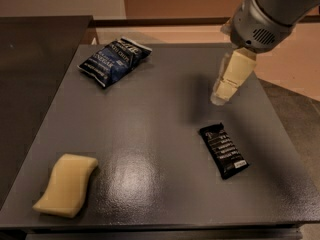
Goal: Pick blue chip bag
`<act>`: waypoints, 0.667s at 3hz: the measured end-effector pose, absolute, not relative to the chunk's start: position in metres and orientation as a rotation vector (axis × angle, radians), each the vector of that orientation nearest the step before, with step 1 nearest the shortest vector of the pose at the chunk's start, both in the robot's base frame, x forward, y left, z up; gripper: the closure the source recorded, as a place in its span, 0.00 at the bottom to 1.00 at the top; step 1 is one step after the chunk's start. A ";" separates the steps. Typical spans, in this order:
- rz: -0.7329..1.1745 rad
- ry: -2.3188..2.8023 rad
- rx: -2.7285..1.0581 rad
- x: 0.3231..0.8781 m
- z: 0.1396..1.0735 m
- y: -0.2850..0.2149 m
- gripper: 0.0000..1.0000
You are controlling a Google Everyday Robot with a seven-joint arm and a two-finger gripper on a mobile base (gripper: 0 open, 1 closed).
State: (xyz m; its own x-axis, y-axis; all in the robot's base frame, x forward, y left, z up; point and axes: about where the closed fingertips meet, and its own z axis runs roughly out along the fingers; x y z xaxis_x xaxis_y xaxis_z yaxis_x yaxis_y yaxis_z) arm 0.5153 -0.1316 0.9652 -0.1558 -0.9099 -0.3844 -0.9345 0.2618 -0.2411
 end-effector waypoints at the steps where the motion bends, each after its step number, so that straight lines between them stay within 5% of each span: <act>1: 0.156 2.057 -1.626 0.561 0.954 -0.095 0.00; 2: 0.223 2.054 -1.572 0.611 0.942 -0.068 0.00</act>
Offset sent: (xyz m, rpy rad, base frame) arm 0.1720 0.0998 -0.0371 0.2362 0.0254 -0.0471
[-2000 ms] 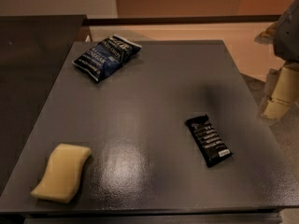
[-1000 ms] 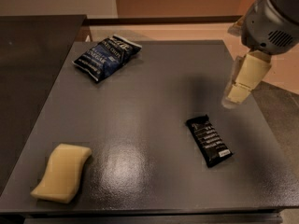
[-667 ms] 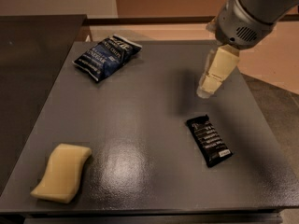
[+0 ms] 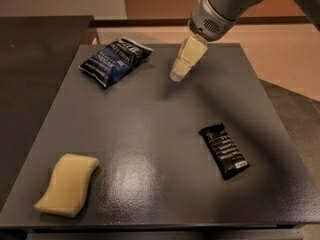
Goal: Pick blue chip bag
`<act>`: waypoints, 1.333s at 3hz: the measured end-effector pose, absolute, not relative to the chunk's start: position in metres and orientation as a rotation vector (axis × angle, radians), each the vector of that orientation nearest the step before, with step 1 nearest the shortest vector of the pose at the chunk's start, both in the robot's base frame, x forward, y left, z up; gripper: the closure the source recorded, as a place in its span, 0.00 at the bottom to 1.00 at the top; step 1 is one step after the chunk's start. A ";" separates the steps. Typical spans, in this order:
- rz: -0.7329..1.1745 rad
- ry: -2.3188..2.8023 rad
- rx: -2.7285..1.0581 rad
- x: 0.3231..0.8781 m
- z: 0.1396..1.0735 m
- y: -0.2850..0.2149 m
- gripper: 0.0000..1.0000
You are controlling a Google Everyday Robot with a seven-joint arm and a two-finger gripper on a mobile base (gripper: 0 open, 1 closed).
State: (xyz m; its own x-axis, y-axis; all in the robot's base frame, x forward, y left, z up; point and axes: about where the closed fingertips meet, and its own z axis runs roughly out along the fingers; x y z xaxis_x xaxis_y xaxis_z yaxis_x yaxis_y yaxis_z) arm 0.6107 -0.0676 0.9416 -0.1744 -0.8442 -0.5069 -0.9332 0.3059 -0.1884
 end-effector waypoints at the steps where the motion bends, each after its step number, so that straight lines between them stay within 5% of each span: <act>1: 0.286 2.048 -1.503 0.663 0.930 -0.041 0.00; 4: 0.356 2.087 -1.326 0.746 0.883 0.018 0.00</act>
Offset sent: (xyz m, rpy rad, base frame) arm 0.1400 0.0776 -0.0383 0.1753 -0.0043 -0.0746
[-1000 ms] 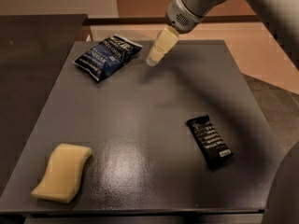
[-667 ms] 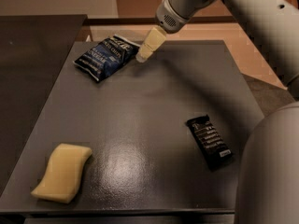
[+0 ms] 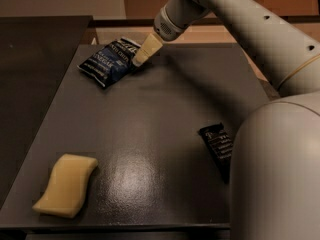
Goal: Pick blue chip bag
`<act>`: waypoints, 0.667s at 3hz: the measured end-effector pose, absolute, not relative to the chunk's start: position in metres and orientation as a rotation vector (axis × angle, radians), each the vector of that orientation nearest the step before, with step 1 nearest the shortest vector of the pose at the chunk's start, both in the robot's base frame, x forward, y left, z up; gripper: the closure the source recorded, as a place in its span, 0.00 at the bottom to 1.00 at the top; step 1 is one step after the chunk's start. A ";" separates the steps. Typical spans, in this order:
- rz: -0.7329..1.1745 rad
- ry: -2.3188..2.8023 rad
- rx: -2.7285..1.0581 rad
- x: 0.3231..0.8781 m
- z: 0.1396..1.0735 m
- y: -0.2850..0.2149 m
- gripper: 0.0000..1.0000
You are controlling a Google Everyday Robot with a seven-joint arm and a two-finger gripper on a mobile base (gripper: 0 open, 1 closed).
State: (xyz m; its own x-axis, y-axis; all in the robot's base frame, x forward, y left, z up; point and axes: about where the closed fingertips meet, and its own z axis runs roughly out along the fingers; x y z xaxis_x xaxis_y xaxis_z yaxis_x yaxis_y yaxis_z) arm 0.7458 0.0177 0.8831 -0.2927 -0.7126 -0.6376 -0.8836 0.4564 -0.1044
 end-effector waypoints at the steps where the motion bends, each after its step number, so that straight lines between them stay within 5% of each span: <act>1: 0.370 2.106 -1.262 0.749 0.872 0.030 0.00; 2: 0.415 2.104 -1.249 0.743 0.860 0.049 0.00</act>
Offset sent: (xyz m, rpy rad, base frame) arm -0.0110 0.0542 -0.0339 0.1028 0.0407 -0.0332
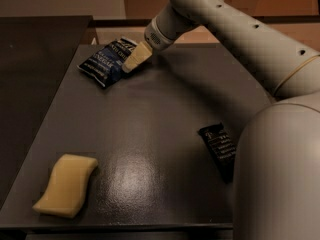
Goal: Pick blue chip bag
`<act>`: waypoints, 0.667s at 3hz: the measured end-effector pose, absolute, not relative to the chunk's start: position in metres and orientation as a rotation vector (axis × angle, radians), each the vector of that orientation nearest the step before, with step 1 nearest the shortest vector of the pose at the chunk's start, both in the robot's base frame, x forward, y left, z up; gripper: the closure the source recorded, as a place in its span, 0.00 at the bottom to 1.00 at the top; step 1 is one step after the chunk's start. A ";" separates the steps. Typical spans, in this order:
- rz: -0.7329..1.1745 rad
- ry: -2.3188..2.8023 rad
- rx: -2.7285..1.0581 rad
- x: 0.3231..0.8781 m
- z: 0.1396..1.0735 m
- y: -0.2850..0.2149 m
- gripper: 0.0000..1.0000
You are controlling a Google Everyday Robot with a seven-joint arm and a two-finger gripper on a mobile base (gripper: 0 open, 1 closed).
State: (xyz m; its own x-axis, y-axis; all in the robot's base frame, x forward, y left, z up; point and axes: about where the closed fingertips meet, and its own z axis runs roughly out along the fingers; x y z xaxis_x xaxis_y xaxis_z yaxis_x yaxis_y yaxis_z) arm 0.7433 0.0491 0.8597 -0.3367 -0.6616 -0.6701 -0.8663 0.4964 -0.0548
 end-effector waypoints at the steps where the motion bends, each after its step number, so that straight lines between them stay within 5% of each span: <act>1: 0.471 2.085 -1.263 0.738 0.852 0.072 0.00; 2: 0.511 2.070 -1.274 0.734 0.846 0.088 0.00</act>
Offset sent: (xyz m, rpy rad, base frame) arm -0.0115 0.0538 -0.0095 0.0658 0.0083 0.0721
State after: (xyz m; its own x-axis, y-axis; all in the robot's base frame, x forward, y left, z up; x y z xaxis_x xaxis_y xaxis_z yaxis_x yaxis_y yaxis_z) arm 0.7342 0.0882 0.8464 -0.3203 -0.6398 -0.6986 -0.8914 0.4532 -0.0063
